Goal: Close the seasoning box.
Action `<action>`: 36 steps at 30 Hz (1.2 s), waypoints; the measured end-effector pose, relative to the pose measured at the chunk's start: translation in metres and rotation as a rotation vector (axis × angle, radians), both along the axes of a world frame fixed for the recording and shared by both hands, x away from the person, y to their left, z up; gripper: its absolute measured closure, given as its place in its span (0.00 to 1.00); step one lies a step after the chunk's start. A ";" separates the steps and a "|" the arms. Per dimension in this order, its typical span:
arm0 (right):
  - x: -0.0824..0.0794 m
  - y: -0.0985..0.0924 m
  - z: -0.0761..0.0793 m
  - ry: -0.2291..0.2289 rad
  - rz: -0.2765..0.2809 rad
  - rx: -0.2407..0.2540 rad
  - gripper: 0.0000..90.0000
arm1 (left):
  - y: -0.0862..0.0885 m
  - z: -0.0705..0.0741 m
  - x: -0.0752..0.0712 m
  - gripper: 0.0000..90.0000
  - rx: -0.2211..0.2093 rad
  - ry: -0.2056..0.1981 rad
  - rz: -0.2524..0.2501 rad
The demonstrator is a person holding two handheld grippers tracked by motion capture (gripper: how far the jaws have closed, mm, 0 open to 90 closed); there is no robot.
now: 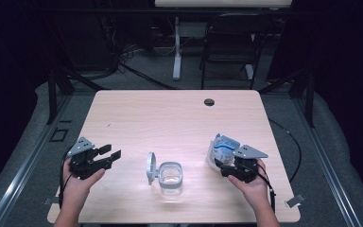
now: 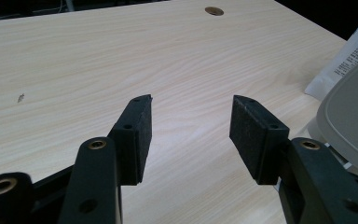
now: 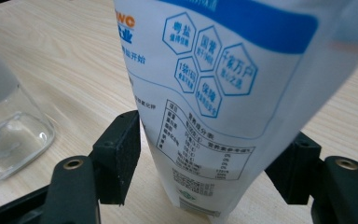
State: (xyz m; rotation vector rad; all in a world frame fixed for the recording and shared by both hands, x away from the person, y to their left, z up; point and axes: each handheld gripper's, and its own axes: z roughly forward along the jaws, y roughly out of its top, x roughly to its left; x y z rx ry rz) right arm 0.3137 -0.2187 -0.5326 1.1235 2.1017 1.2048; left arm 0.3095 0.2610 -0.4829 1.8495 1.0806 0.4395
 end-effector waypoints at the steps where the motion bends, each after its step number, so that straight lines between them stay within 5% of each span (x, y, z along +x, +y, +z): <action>1: 0.001 0.001 -0.002 0.001 0.001 -0.002 0.37 | 0.000 0.000 0.000 0.55 -0.003 0.001 0.001; 15: 0.002 0.007 -0.008 -0.003 -0.028 -0.035 0.46 | 0.003 -0.001 0.000 0.55 0.002 0.002 0.011; 36: -0.018 0.024 -0.001 0.008 -0.096 -0.075 0.56 | 0.004 -0.001 -0.001 0.55 -0.001 0.003 0.014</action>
